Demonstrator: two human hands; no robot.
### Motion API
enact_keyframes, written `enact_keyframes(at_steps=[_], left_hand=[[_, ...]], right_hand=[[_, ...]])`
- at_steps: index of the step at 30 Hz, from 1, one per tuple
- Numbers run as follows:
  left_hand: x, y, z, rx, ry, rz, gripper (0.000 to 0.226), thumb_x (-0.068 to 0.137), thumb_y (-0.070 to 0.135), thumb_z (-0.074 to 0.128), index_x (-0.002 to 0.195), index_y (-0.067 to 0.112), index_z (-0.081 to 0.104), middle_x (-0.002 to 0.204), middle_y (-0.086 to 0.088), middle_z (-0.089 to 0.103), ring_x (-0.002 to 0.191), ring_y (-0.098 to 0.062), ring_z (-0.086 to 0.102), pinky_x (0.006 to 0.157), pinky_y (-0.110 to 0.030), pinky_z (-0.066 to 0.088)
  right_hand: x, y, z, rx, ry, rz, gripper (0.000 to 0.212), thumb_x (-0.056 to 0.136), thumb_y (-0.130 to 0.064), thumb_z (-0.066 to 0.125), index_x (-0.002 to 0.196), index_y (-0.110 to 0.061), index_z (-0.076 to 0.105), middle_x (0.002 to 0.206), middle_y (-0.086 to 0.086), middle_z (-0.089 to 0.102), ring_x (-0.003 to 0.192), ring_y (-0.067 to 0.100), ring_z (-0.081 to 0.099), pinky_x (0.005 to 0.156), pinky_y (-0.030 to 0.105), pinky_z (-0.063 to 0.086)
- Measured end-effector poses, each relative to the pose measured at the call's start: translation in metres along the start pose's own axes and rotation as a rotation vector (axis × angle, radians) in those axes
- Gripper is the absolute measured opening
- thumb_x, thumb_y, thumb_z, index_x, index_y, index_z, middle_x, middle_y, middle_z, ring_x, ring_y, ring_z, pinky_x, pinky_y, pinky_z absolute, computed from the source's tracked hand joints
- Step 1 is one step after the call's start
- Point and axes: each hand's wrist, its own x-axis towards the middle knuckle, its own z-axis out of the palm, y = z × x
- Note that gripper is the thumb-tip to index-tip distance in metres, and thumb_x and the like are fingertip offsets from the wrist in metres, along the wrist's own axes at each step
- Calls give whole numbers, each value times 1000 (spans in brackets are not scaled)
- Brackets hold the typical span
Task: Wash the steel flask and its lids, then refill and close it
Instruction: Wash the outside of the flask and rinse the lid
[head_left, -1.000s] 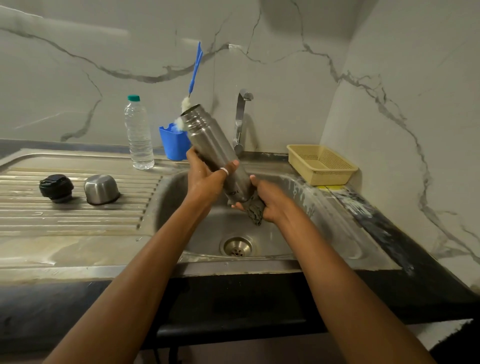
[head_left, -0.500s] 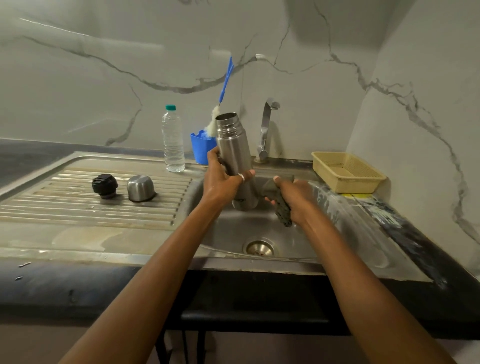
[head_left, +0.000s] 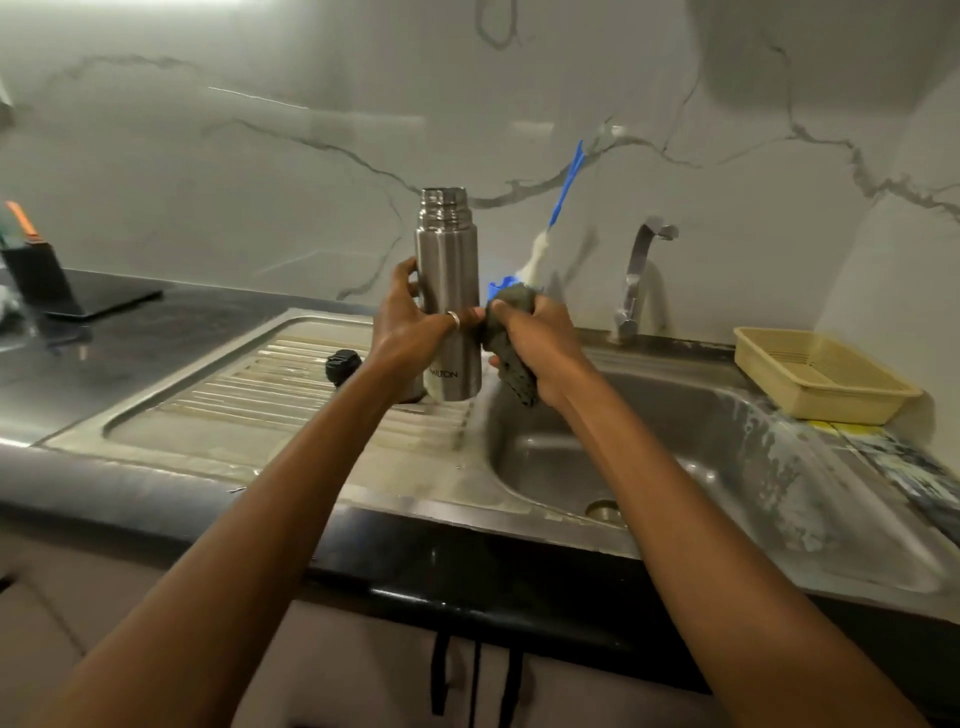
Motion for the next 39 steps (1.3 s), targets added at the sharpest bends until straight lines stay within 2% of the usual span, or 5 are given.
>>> enact_keyframes(at_steps=[3,10,14,17,39], left_hand=[[13,4,-47,37,45,-1,95,71,29,90,148,25,35,128,-1,56,113,-20,59,86,-33,55],[37,-2,-144,100,117,-36,92,71,16,89,147,22,35,119,0,55,113,-22,58,96,-46,54],[50,-22,-173,110,127,-77,87,78,1,76,150,18,31,109,4,52,111,-25,57,100,-51,52],[59,-44,-183,97,119,-109,88,75,0,73,150,20,31,114,-2,55,111,-28,60,99,-53,52],[84,-108,-184,115,155,-131,92,75,5,83,149,26,33,125,0,52,114,-22,57,95,-39,52]], right_hand=[[8,-16,46,-93,-63,-83,13,91,-24,63,96,-13,67,84,14,72,69,28,70,72,46,64],[18,-40,148,-201,-230,-158,17,99,-19,57,111,-10,64,99,14,70,91,30,70,85,47,61],[27,-39,194,-248,-291,-129,14,96,-15,55,105,-10,64,99,16,69,95,34,68,89,50,59],[37,-33,218,-290,-306,-95,15,93,-14,54,104,-10,64,98,13,67,94,31,67,88,50,59],[73,-1,252,-384,-315,-55,13,96,-12,52,104,-9,61,100,13,66,95,29,65,89,46,57]])
